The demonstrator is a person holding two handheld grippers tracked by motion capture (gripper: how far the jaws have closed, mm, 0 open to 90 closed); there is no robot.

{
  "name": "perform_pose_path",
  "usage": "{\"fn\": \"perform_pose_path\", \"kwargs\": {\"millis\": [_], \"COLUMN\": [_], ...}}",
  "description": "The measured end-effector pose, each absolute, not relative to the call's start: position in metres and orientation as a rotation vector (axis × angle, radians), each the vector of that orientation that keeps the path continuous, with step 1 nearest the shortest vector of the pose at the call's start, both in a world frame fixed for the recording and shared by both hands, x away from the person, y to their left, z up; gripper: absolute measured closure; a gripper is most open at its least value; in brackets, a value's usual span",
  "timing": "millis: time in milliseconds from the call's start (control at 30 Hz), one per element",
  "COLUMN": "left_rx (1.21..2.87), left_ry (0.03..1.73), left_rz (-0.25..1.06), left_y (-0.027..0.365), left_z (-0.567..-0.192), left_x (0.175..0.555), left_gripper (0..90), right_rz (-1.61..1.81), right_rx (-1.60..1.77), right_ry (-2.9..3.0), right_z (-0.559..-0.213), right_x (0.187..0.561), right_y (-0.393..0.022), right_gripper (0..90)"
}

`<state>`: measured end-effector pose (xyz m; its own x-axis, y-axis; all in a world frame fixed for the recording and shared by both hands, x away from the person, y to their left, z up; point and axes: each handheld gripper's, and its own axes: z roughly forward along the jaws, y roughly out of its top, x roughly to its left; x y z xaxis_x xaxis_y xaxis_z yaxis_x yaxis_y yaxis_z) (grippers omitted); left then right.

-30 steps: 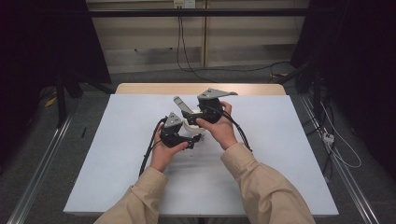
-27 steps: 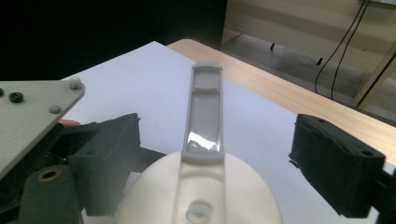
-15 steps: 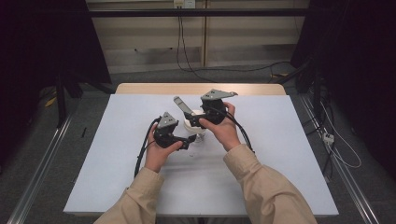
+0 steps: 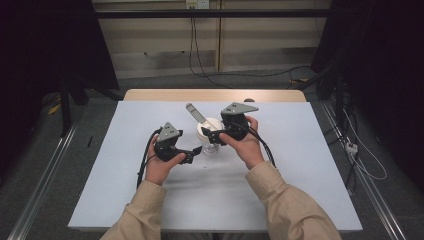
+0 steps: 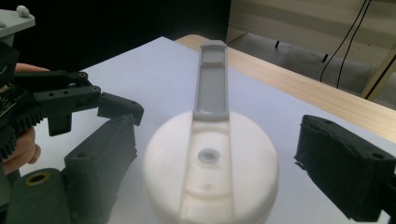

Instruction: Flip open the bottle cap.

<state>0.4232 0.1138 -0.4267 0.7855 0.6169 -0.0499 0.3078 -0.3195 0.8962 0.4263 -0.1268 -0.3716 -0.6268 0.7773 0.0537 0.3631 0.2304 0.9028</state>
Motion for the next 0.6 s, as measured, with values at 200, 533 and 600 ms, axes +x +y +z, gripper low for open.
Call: {"fn": "perform_pose_path", "kwargs": {"millis": [200,533,600], "left_rx": [1.901,1.910,1.908], "left_ry": [0.724,0.731,0.736], "left_rz": [0.360,0.366,0.365], "left_y": [0.130,0.154,0.158], "left_z": [-0.425,-0.425,-0.425], "left_x": [0.418,0.404,0.401], "left_gripper": [4.1,4.4,4.4], "right_rz": [1.378,1.372,1.364], "right_rx": [1.033,1.030,1.021], "right_ry": [2.088,2.086,2.087], "right_z": [-0.374,-0.388,-0.390], "right_x": [0.413,0.392,0.389], "right_y": [-0.140,-0.161,-0.163], "right_gripper": [11.2,10.5,10.3]}}
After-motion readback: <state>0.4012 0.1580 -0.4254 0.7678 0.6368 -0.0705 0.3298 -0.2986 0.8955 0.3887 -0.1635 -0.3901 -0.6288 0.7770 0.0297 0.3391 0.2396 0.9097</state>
